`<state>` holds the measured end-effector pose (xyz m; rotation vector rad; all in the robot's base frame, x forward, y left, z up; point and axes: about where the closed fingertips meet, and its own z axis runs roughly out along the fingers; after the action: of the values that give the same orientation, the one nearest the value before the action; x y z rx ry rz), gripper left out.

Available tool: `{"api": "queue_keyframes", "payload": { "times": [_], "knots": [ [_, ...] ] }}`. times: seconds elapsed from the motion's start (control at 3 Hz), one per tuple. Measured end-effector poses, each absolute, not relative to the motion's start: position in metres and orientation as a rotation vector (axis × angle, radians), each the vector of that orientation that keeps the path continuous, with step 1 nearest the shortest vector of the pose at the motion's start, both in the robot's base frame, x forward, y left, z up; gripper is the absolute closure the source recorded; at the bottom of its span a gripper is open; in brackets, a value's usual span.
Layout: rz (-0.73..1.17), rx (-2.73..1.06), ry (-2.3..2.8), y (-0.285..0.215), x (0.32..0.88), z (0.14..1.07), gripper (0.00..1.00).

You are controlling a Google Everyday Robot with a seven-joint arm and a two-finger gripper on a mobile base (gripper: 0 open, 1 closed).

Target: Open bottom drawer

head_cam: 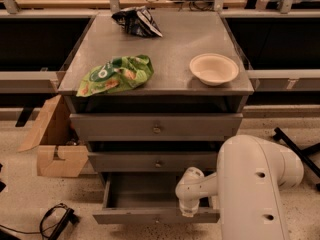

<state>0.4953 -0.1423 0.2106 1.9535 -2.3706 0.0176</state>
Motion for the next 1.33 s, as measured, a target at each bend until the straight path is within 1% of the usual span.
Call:
{"api": "queue_keyframes", "payload": {
  "times": [0.33,0.67,1.0,1.33],
  "knots": [
    [0.018,1.953,-2.371,-0.142,0.495,0.211,0.12],
    [0.018,1.953,-2.37,-0.142,0.495,0.211,0.0],
    [0.018,1.953,-2.37,-0.142,0.495,0.211,0.0],
    [-0.03,1.925,-2.359,-0.146,0.479,0.197,0.14]
  ]
}}
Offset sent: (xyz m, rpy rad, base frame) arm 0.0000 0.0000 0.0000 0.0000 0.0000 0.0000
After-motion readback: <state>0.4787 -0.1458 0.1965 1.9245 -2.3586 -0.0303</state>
